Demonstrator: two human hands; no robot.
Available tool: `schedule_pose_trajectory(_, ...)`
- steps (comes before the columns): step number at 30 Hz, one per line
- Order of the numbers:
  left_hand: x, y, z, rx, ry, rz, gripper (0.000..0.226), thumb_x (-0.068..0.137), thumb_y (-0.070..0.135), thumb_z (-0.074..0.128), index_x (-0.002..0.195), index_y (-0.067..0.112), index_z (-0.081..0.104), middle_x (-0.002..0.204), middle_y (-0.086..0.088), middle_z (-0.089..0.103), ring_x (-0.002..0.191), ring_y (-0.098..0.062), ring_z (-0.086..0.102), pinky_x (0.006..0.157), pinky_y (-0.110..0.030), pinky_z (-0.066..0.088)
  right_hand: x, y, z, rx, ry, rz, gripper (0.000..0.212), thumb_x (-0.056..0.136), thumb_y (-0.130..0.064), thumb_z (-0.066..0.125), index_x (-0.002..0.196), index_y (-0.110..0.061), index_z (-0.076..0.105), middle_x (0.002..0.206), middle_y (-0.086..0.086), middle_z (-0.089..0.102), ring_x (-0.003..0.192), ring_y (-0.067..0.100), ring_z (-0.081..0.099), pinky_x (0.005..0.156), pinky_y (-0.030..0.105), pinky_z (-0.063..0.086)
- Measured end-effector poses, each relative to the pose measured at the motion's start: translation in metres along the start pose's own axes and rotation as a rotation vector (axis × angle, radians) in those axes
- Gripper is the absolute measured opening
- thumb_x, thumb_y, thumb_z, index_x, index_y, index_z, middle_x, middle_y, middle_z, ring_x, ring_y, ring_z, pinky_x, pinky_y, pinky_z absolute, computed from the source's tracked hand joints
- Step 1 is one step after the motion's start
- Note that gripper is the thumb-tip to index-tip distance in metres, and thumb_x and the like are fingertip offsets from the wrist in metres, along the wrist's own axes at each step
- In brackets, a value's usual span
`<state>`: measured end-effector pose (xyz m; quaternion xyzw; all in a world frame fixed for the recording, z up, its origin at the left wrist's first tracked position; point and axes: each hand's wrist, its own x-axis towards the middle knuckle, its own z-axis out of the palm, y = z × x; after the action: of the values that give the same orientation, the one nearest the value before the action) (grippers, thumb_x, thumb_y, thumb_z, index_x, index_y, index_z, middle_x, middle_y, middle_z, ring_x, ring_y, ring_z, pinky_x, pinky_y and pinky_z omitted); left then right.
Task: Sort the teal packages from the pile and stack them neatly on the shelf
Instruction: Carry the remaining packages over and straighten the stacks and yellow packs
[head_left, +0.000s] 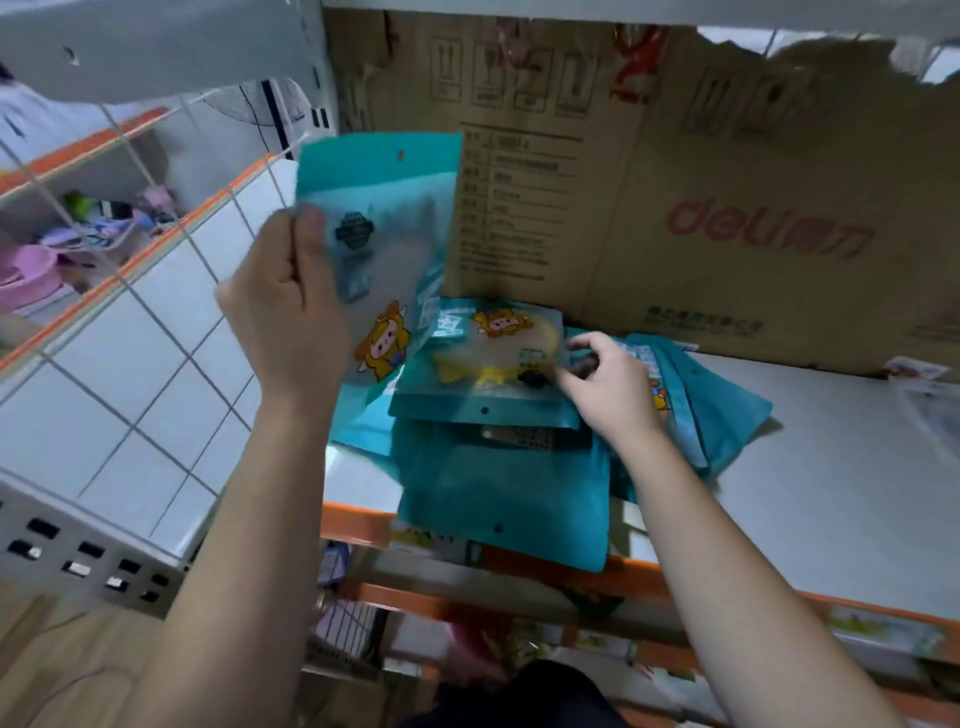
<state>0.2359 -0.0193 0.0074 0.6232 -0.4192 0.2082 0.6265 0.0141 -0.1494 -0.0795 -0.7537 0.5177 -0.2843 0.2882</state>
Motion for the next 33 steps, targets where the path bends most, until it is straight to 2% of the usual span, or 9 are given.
schedule_pose_trajectory(5, 0.014, -0.008, -0.007, -0.163, 0.048, -0.176, 0.035, 0.102, 0.029, 0.043, 0.067, 0.031, 0.042, 0.060, 0.029, 0.052, 0.058, 0.009, 0.046, 0.055, -0.008, 0.030, 0.003, -0.003, -0.002, 0.265, -0.107, 0.172, 0.036, 0.078, -0.015, 0.080, 0.107, -0.021, 0.059, 0.076, 0.002, 0.066, 0.075, 0.021, 0.066, 0.072, 0.039, 0.055)
schedule_pose_trajectory(8, 0.009, -0.033, 0.001, -0.251, -0.044, -0.431, 0.034, 0.100, 0.035, 0.046, 0.071, 0.020, 0.054, 0.074, 0.012, 0.061, 0.067, -0.004, 0.053, 0.059, -0.034, 0.044, 0.004, 0.004, -0.013, 0.350, -0.128, 0.255, 0.040, 0.082, -0.003, 0.073, 0.116, -0.013, 0.056, 0.086, 0.013, 0.066, 0.080, 0.027, 0.066, 0.076, 0.042, 0.054)
schedule_pose_trajectory(13, -0.025, -0.065, 0.027, -0.122, -0.211, -0.730, 0.038, 0.100, 0.036, 0.044, 0.068, 0.019, 0.057, 0.068, 0.008, 0.061, 0.059, -0.004, 0.056, 0.054, -0.024, 0.043, 0.003, 0.023, -0.034, 0.563, -0.069, 0.419, 0.054, 0.082, 0.012, 0.060, 0.133, 0.000, 0.046, 0.099, 0.018, 0.063, 0.083, 0.026, 0.063, 0.072, 0.037, 0.051)
schedule_pose_trajectory(16, -0.043, -0.076, 0.032, -0.115, -0.326, -0.898, 0.033, 0.098, 0.031, 0.047, 0.070, 0.016, 0.058, 0.068, 0.006, 0.061, 0.069, -0.016, 0.056, 0.059, -0.026, 0.041, -0.001, 0.033, -0.037, 0.695, -0.042, 0.509, 0.056, 0.081, 0.010, 0.060, 0.135, 0.004, 0.046, 0.117, 0.022, 0.060, 0.094, 0.025, 0.064, 0.077, 0.033, 0.053)
schedule_pose_trajectory(19, -0.053, -0.081, 0.026, -0.184, -0.555, -1.006, 0.016, 0.094, 0.030, 0.060, 0.102, 0.017, 0.065, 0.098, -0.002, 0.070, 0.096, -0.023, 0.064, 0.085, -0.037, 0.051, -0.003, 0.035, -0.034, 0.862, -0.063, 0.550, 0.042, 0.085, -0.003, 0.068, 0.124, 0.007, 0.055, 0.106, 0.022, 0.069, 0.079, 0.020, 0.070, 0.070, 0.032, 0.059)
schedule_pose_trajectory(23, -0.051, -0.080, 0.007, -0.294, -0.774, -0.969, 0.051, 0.075, 0.014, 0.079, 0.121, 0.017, 0.058, 0.107, -0.003, 0.071, 0.094, -0.022, 0.068, 0.071, -0.033, 0.050, -0.006, 0.037, -0.025, 0.747, -0.083, 0.554, 0.025, 0.083, -0.020, 0.075, 0.101, -0.004, 0.068, 0.090, 0.014, 0.075, 0.082, 0.027, 0.073, 0.076, 0.039, 0.059)
schedule_pose_trajectory(26, -0.047, -0.077, -0.004, -0.429, -0.872, -1.069, 0.070, 0.052, -0.001, 0.083, 0.117, 0.012, 0.059, 0.104, -0.009, 0.073, 0.086, -0.027, 0.072, 0.064, -0.035, 0.057, -0.008, 0.039, -0.023, 0.748, -0.023, 0.529, 0.024, 0.083, -0.017, 0.074, 0.102, -0.005, 0.066, 0.083, 0.009, 0.076, 0.077, 0.025, 0.074, 0.064, 0.035, 0.059)
schedule_pose_trajectory(28, -0.046, -0.075, -0.005, -0.492, -0.898, -1.103, 0.054, 0.054, 0.004, 0.080, 0.106, 0.006, 0.064, 0.100, -0.013, 0.074, 0.080, -0.027, 0.073, 0.059, -0.032, 0.059, -0.014, 0.041, -0.025, 0.810, 0.026, 0.519, 0.022, 0.085, -0.015, 0.073, 0.104, -0.007, 0.064, 0.081, 0.008, 0.076, 0.073, 0.022, 0.074, 0.055, 0.031, 0.057)
schedule_pose_trajectory(33, -0.055, -0.066, 0.008, -0.524, -0.844, -1.106, 0.018, 0.070, 0.020, 0.076, 0.081, 0.006, 0.074, 0.087, -0.012, 0.075, 0.074, -0.025, 0.073, 0.060, -0.029, 0.058, -0.037, 0.054, -0.033, 0.884, 0.161, 0.519, 0.017, 0.092, -0.017, 0.064, 0.108, -0.014, 0.059, 0.095, 0.009, 0.073, 0.079, 0.021, 0.073, 0.059, 0.033, 0.058)
